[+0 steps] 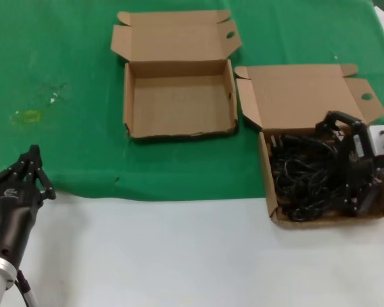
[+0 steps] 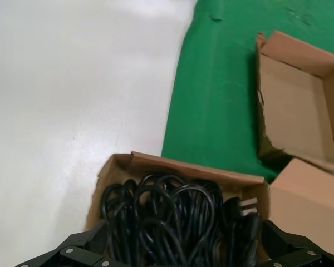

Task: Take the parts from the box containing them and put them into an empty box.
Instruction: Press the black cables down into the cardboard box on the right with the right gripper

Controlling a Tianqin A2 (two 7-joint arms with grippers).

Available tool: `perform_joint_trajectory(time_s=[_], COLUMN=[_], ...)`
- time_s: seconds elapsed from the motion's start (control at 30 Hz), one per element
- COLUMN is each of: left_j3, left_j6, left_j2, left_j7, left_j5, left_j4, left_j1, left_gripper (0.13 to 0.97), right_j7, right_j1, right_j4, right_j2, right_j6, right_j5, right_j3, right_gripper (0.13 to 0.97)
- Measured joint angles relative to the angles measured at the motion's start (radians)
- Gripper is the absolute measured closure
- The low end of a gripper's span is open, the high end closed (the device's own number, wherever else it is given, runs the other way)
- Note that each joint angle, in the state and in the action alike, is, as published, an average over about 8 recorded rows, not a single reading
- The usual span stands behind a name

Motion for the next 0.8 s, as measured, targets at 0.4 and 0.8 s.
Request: perform_joint_trajectory(time_s=[0.4, 0.8], left_j3=[0.0, 0.0], left_j6=[0.0, 0.0], left_j2=[0.0, 0.0], left_j7=[0.0, 0.0], left_j5=[0.0, 0.0], left_j4=[0.0, 0.0], left_j1=[0.0, 0.0], left_gripper=[0.953, 0.953], right_j7=[-0.268, -0.408], right_j1=[0.094, 0.131], right_j4=[-0.236, -0.389], right_j2=[-0.157, -0.237], right_j6=[-0.093, -0.105], right_j5=[-0.092, -0.135], right_j3=[0.006, 0.024], right_gripper=[0.129, 0.13])
